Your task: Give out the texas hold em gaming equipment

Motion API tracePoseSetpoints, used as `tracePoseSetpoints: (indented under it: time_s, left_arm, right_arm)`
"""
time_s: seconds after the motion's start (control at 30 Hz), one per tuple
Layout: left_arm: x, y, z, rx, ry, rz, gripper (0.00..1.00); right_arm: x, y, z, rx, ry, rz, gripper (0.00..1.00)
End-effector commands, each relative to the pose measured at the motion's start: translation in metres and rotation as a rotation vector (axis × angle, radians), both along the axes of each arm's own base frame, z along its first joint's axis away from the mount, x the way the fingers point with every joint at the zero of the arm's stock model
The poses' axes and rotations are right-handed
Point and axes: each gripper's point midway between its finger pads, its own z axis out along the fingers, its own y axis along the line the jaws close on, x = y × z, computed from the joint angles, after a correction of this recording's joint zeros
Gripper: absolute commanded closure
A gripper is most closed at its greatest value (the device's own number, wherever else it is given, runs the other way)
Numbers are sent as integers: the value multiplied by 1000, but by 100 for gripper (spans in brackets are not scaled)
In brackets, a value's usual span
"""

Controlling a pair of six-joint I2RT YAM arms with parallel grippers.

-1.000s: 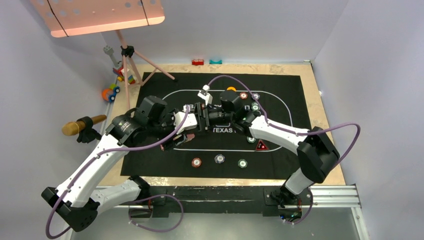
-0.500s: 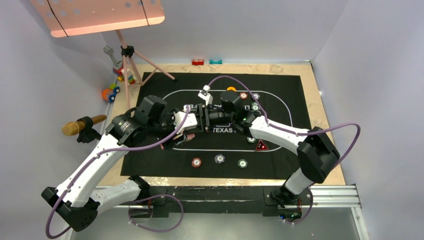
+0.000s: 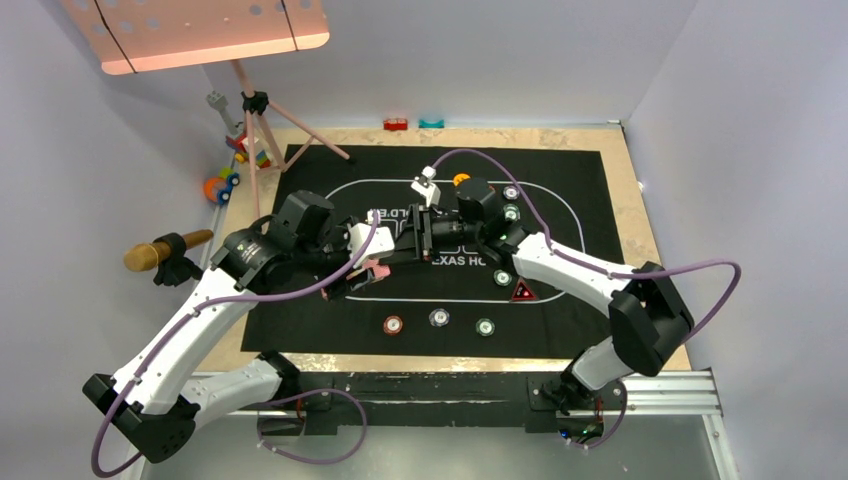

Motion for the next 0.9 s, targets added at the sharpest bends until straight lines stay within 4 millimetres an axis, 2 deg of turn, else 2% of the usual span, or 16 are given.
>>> tracePoseSetpoints:
  time_s: [0.0,0.07,0.1,0.13,0.2,0.27,0.33,0.43,0.67,0.77,0.87]
  left_arm:
    - [11,-7,34,-78,-110,-1,100]
    - [10,-6,33,-75,-108,0,100]
    - [10,-6,33,-75,-108,0,100]
    - [10,-6,32,-73,-107,-1,100]
    - [12,-5,29,-63,-106,1,100]
    - [13,-5,28,-54,-105,-2,100]
    - [15,-6,29,-53,-108,-2,100]
    - [18,-8,33,-55,-116,-2,100]
    - [20,-12,33,-60,-105,-5,100]
    - [20,-11,30,-53,-95,-5,100]
    - [19,-10,29,-50,-94,-3,98]
  right_arm:
    - [-2,-12,2,-10,-20,-2,61]
    - [-1,-14,3,-15,-23,-5,62]
    - [-1,-15,4,-14,-29,-5,59]
    - [-1,-15,7,-11,-36,-3,55]
    - [1,-15,13,-7,-54,-13,35]
    - [1,-13,21,14,-63,-18,26]
    - [0,-9,28,43,-62,-14,23]
    - [-3,4,28,56,-43,9,22]
    - [-13,40,29,133,13,85,29]
    - [-18,51,31,162,22,99,35]
    - [-22,54,29,177,46,102,48]
